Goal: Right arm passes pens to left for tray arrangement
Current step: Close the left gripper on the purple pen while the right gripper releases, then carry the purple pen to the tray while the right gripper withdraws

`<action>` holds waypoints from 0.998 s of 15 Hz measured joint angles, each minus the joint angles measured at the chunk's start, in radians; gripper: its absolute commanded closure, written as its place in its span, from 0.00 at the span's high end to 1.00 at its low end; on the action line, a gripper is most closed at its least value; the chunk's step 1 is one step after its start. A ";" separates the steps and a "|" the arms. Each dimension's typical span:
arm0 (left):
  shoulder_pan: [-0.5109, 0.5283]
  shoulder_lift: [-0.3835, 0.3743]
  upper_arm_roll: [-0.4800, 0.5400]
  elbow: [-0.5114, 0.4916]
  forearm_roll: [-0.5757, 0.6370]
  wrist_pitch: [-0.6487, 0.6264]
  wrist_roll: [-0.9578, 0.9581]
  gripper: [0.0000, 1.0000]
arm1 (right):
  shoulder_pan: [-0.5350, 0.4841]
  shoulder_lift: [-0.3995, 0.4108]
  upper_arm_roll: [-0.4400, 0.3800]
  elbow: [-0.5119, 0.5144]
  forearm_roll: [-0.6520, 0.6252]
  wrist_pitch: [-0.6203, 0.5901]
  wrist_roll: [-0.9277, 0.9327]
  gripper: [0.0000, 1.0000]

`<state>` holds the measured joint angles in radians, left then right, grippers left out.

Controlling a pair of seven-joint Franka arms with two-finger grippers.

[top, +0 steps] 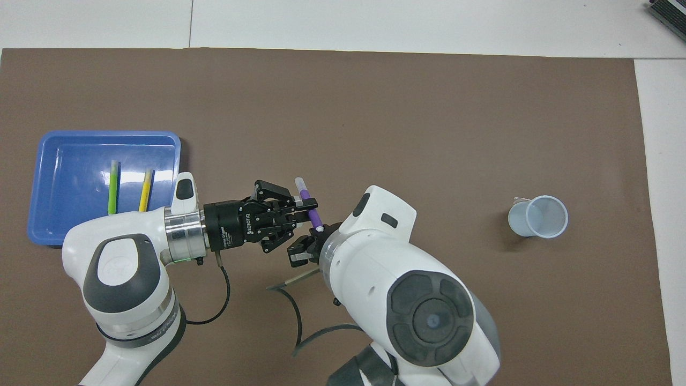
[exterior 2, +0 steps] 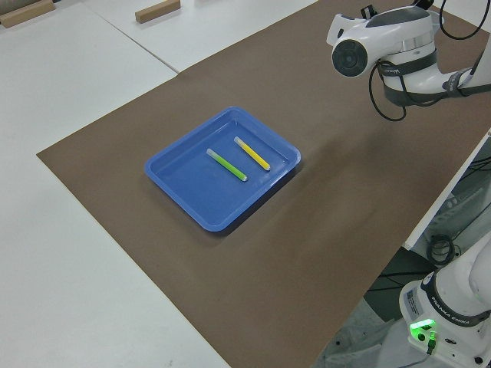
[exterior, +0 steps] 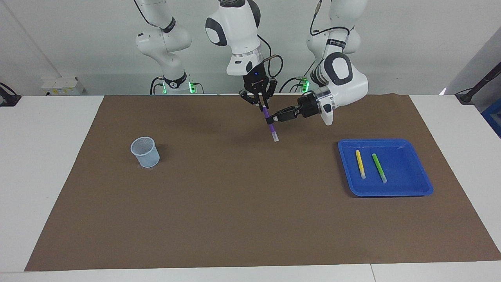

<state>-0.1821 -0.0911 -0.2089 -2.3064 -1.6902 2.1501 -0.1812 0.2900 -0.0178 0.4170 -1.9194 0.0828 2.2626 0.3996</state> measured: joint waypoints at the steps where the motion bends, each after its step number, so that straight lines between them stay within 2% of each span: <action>1: 0.000 0.000 0.001 0.007 0.000 0.000 0.000 0.00 | 0.000 0.002 0.001 -0.002 0.000 0.000 0.000 1.00; 8: 0.000 0.000 0.002 0.024 0.000 -0.003 -0.001 0.00 | -0.031 0.005 -0.001 0.009 0.000 -0.008 0.000 1.00; 11: 0.000 0.000 -0.001 0.025 0.018 -0.003 0.009 0.00 | -0.081 -0.003 -0.004 0.035 0.000 -0.076 -0.015 1.00; 15: 0.000 0.007 -0.003 0.042 0.221 -0.004 0.015 0.00 | -0.189 -0.034 -0.010 0.051 0.000 -0.242 -0.080 1.00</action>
<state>-0.1824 -0.0842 -0.2115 -2.2640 -1.4694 2.1458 -0.1664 0.1013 -0.0515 0.4067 -1.8684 0.0827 2.0210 0.3200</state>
